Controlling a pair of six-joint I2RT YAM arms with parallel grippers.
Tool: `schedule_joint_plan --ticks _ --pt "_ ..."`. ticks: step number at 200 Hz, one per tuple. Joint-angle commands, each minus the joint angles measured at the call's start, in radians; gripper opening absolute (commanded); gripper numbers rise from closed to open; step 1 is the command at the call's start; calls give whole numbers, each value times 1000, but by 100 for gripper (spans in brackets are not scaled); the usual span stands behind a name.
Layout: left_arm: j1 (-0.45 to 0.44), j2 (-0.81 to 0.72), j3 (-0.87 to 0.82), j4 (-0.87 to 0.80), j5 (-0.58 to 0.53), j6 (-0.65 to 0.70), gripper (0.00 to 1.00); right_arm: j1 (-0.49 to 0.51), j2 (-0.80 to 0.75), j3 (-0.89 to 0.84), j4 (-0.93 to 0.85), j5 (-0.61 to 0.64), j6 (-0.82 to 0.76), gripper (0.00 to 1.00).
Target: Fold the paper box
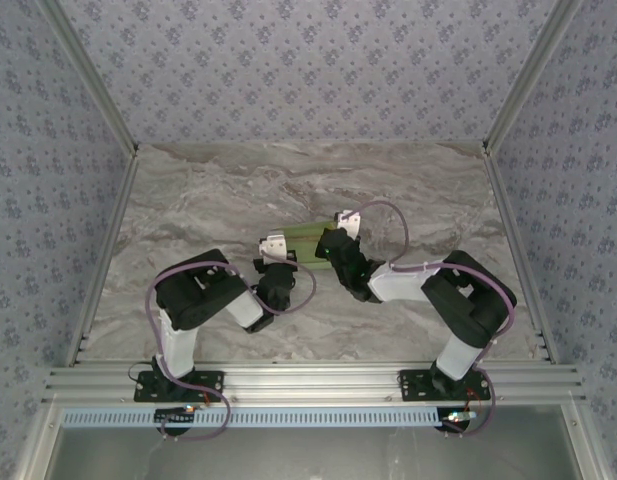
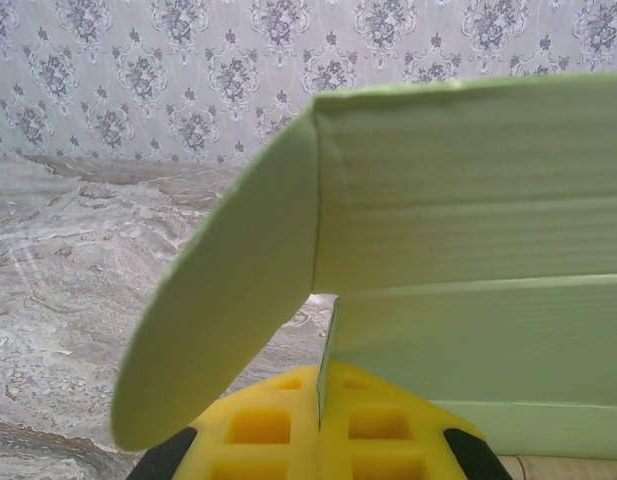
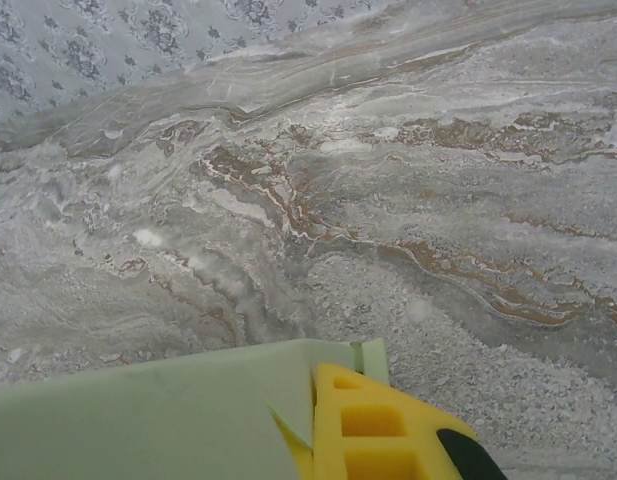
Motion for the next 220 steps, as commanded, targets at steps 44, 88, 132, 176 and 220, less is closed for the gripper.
schedule_joint_plan --ticks 44,88,132,176,220 --pt "8 -66 -8 -211 -71 -92 0 -19 23 -41 -143 60 102 5" --pt "7 -64 -4 -221 -73 -101 0 -10 55 -81 -54 80 10 5" --pt "-8 -30 -28 -178 -102 -107 0 10 94 -138 57 84 -85 6" --pt "-35 24 -52 -108 -132 -101 0 46 108 -192 135 140 -98 6" --pt "-52 68 -56 -70 -150 -94 0 55 130 -224 181 160 -102 8"
